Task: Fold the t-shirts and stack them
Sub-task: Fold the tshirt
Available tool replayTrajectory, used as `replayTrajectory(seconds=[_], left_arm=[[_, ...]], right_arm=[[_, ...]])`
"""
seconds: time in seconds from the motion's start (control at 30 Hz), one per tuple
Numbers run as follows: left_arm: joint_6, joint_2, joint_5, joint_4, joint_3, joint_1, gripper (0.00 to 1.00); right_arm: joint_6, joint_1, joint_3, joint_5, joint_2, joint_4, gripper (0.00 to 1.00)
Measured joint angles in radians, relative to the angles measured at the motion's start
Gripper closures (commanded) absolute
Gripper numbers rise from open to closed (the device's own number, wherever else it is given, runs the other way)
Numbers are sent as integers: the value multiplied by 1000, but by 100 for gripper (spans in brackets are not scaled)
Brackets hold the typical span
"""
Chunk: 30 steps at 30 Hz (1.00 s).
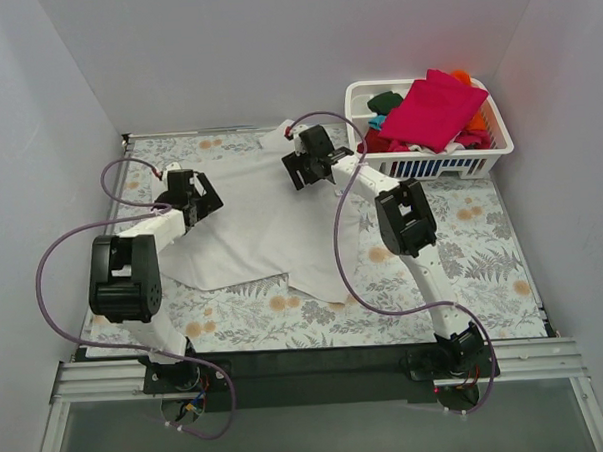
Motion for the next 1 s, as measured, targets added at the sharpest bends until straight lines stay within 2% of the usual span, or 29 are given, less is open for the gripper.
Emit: replayTrajectory(seconds=[0.2,0.33,0.43,0.5,0.6,0.77,1.0], left_arm=[[-21,-269,-150,-97,0,-77,6],[-63,-393,-231,-163,-32,-83,12],[-101,-409,-259,-235,-88,-79,20],[-126,-405,-262,-291,-135,-80,28],[-151,-405,-262,-361,-181,-83,33],[-178,-377,-271,-407,-189,-85,40],[-187,-300,-288,-430,-189,-85,46]], right_arm=[[-21,-7,-185,-85,-161,13,33],[-13,-7,-310,-137,-336,42,35],[6,-8,-436,-179,-484,97,36],[23,-10,-516,-206,-560,136,36],[41,-21,-644,-237,-648,175,36],[71,-62,-795,-274,-709,201,36],[90,-101,-853,-292,-748,222,36]])
